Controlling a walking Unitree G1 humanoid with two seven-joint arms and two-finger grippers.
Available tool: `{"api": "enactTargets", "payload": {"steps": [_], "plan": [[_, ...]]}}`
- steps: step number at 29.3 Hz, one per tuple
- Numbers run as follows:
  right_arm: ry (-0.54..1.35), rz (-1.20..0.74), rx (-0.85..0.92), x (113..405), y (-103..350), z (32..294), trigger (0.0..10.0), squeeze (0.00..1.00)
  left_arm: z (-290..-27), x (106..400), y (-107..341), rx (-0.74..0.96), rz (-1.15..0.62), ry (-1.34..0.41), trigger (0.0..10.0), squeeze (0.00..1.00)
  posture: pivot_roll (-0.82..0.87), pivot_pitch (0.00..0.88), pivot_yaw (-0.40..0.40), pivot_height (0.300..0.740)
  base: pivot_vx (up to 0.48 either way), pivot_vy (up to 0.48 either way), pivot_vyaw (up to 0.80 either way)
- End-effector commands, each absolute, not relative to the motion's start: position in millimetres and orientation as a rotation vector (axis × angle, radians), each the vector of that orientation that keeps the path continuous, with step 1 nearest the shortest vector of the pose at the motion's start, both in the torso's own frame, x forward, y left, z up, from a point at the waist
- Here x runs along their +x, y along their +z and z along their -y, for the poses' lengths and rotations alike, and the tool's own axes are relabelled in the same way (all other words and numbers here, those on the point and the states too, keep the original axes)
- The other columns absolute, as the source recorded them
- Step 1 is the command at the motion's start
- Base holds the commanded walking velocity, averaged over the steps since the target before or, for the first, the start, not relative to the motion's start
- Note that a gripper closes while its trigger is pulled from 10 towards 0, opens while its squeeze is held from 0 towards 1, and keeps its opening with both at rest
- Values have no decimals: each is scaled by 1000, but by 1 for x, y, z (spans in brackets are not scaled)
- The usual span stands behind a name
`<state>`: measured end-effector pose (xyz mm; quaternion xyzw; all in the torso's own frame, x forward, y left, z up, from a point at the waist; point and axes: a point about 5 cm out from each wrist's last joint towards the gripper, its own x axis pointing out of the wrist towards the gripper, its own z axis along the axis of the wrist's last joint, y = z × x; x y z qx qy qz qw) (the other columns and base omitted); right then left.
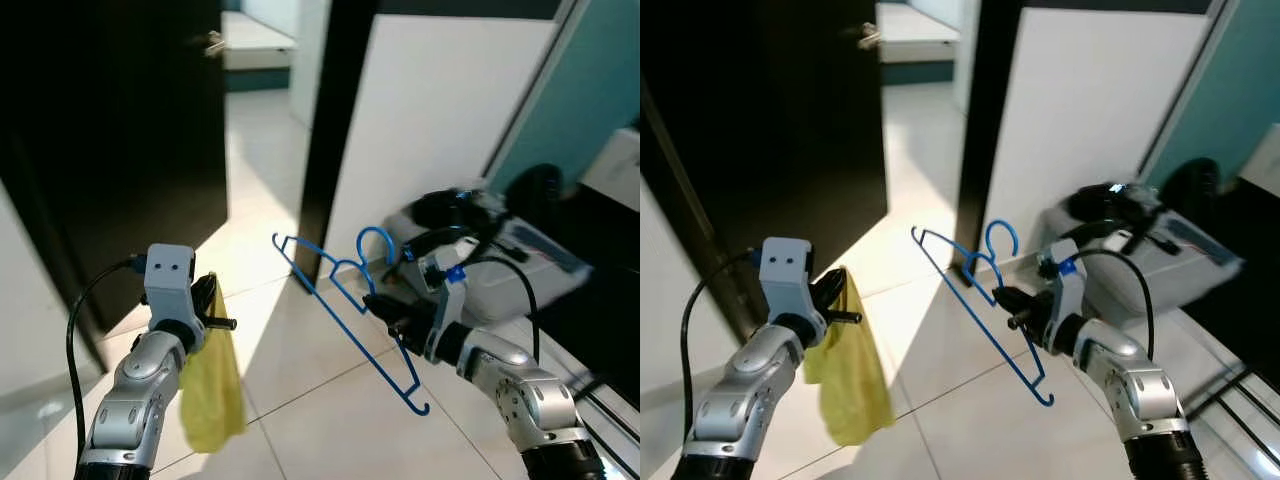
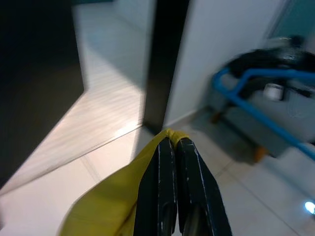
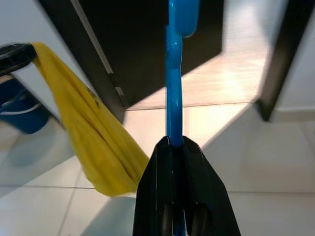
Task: Hang hanger
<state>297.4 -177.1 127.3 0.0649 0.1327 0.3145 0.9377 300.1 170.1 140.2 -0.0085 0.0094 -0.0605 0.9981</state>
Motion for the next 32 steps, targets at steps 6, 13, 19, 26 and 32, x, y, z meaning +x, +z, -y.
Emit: {"api": "enactTargets", "payload": {"steps": [6,13,19,26,32], "plan": [[587,-223,158,297,130,181,10000,0,-170,305,138,21,-38,-164,10000,0,-25,0,-49,740,0,0,-800],[589,-196,174,297,132,182,10000,0,-163,307,142,89,-20,-203,10000,0,-36,0,-22,740,0,0,-800],[636,-179,182,296,138,178,10000,0,-158,312,161,188,36,-256,10000,0,-40,0,-12,740,0,0,-800],[789,-106,222,284,161,173,10000,0,-146,325,199,343,150,-351,10000,0,-61,0,13,740,0,0,-800],[920,-68,209,264,179,176,10000,0,-142,330,209,485,167,-355,10000,0,-77,0,29,740,0,0,-133]]}}
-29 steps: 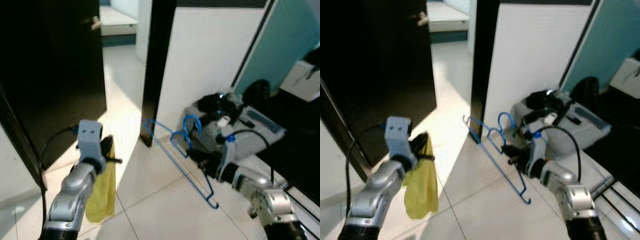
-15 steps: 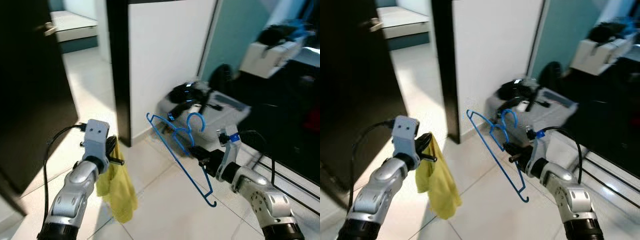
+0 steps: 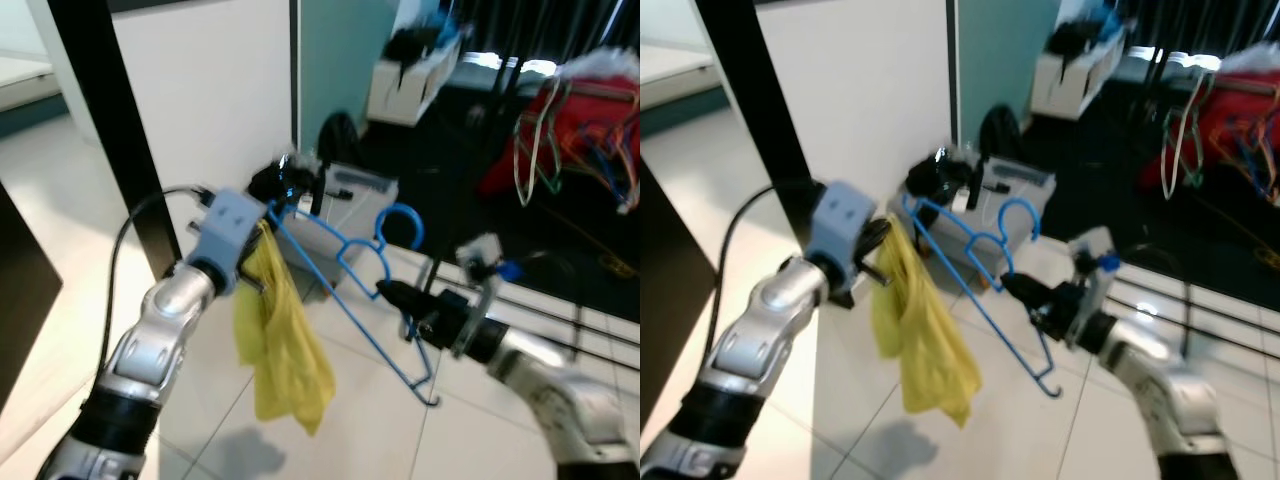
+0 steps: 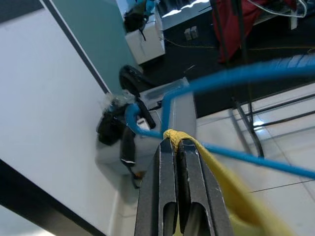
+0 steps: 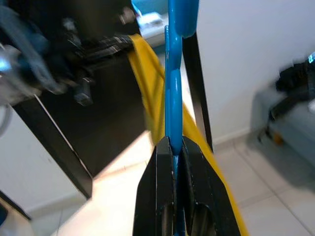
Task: Hang hanger
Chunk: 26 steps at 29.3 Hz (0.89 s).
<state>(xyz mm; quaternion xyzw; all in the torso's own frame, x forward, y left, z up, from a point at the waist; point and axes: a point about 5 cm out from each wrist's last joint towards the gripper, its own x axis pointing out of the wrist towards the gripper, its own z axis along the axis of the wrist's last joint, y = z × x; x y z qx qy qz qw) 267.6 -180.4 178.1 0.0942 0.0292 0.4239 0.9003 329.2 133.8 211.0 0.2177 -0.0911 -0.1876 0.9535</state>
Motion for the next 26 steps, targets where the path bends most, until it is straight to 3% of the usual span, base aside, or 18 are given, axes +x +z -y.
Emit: {"api": "enactTargets", "payload": {"steps": [1,5,9,18,26], "plan": [[947,-65,204,259,183,177,10000,0,-145,332,210,539,157,-334,10000,0,-82,0,33,740,0,0,0],[999,-67,162,246,195,186,10000,0,-167,338,213,686,107,-214,10000,0,-91,0,43,740,0,0,0],[1022,-87,125,239,198,191,10000,0,-176,339,216,717,96,-176,10000,0,-95,0,46,740,0,0,0],[1039,-172,1,231,202,204,10000,0,-175,337,216,716,88,-185,10000,0,-92,0,45,740,0,0,0],[1022,-166,-33,236,205,198,10000,0,-174,336,213,718,76,-184,10000,0,-90,0,43,740,0,0,0]]}}
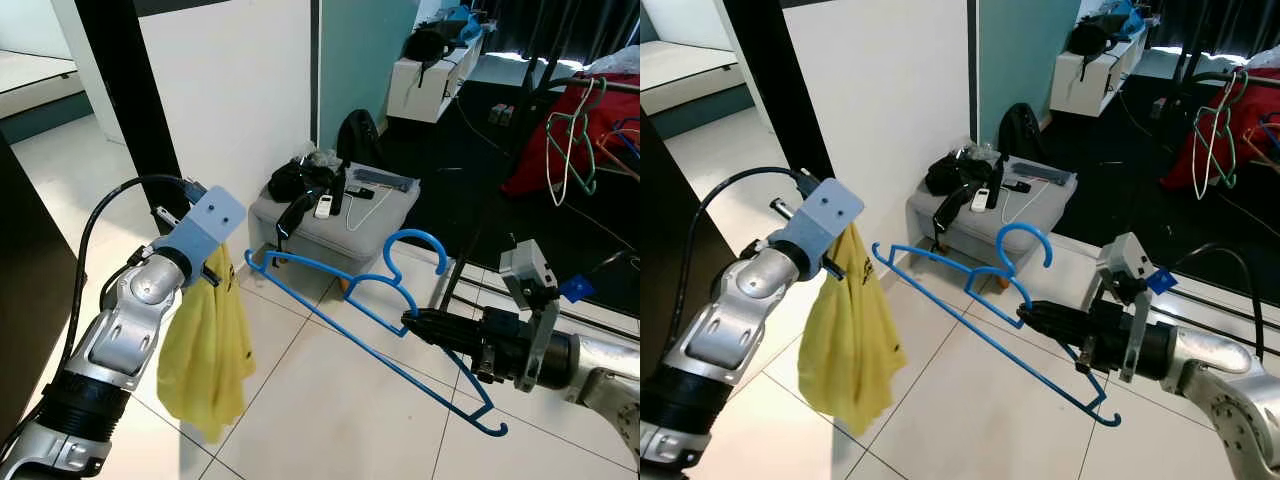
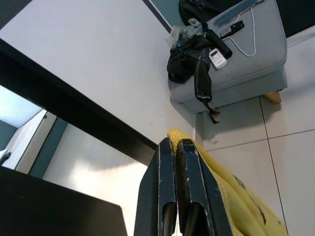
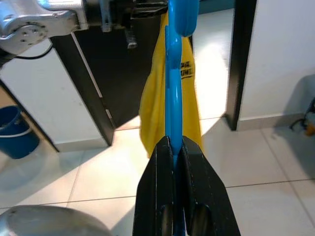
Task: Hang hanger
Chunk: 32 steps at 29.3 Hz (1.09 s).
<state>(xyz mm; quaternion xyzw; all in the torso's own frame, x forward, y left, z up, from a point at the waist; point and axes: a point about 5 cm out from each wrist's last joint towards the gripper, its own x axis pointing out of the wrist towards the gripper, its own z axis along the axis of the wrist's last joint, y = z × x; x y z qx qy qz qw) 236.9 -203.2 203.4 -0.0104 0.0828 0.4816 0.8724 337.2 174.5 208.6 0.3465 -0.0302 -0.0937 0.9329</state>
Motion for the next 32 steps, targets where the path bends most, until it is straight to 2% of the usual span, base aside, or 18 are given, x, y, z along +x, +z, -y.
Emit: {"api": "enactTargets", "payload": {"steps": [1,6,16,26,32], "plan": [[1023,-166,-36,236,206,196,10000,0,-173,336,213,717,75,-185,10000,0,-90,0,43,740,0,0,0],[1057,-161,-35,236,207,188,10000,0,-171,336,212,729,73,-189,10000,0,-87,0,41,740,0,0,0],[1090,-181,-55,233,210,188,10000,0,-170,336,212,737,71,-185,10000,0,-93,0,36,740,0,0,0],[1026,-182,-89,240,210,187,10000,0,-164,334,214,735,83,-197,10000,0,-94,0,36,740,0,0,0],[926,-208,-137,254,206,193,10000,0,-153,331,216,722,102,-228,10000,0,-93,0,35,740,0,0,0]]}}
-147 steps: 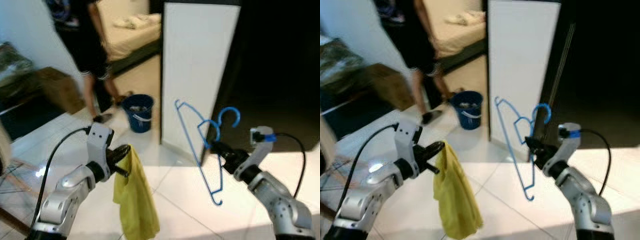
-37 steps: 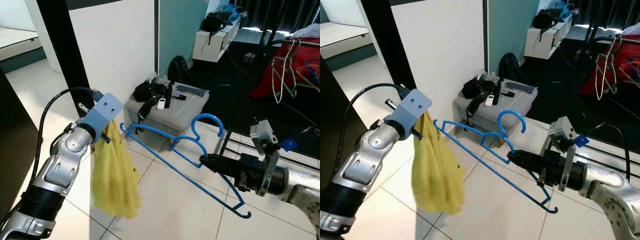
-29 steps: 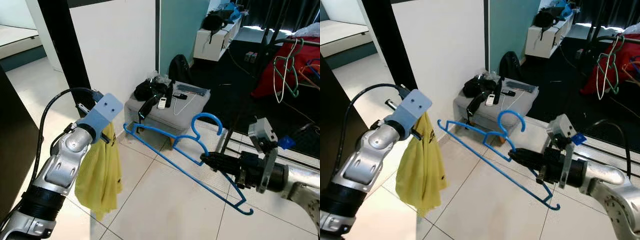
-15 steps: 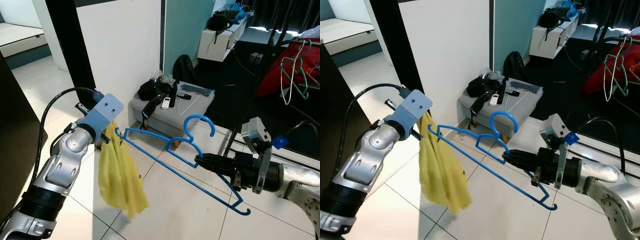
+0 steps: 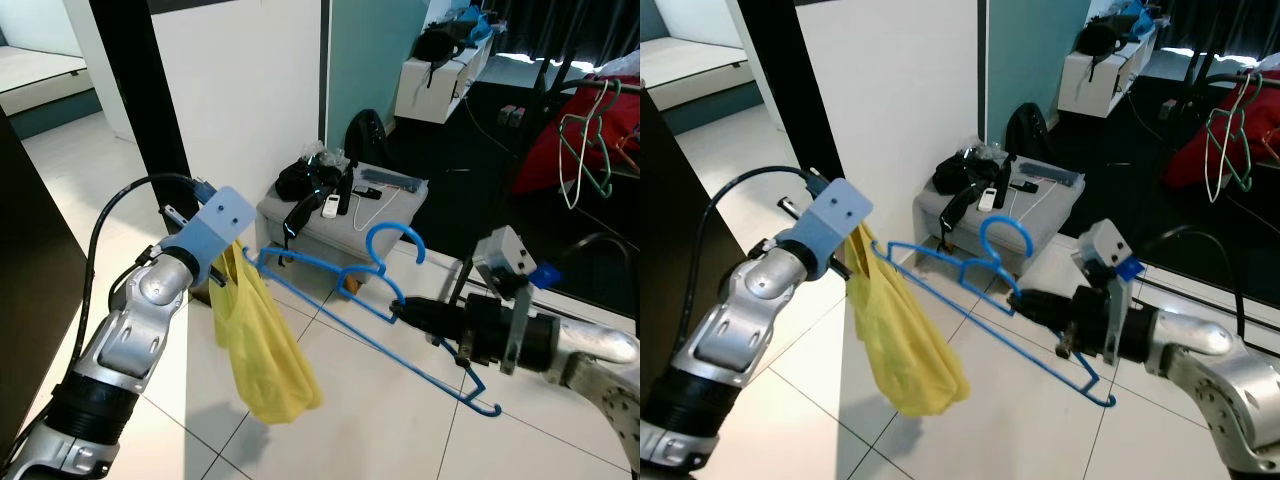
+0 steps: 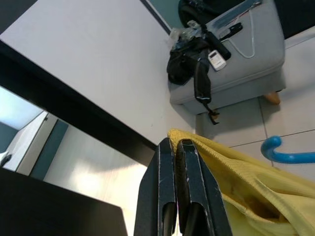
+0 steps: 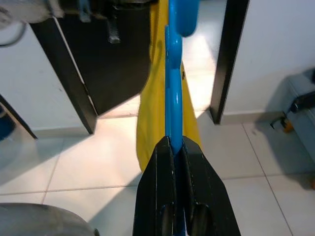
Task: Hang hanger
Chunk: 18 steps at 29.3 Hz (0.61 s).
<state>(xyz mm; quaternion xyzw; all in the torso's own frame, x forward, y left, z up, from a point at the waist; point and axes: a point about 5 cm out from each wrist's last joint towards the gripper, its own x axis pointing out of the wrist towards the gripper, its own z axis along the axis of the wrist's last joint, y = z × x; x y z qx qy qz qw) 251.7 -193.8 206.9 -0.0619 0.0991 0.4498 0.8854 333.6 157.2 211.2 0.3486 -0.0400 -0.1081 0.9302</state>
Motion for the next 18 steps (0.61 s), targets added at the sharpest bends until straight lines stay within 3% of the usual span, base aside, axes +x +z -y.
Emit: {"api": "enactTargets", "payload": {"steps": [1,11,18], "plan": [[926,-208,-137,254,206,193,10000,0,-153,331,216,722,102,-228,10000,0,-93,0,35,740,0,0,0],[976,-201,-118,249,210,188,10000,0,-141,329,214,716,114,-271,10000,0,-91,0,35,740,0,0,0],[986,-216,-133,243,216,203,10000,0,-140,329,212,728,110,-275,10000,0,-92,0,36,740,0,0,0]]}}
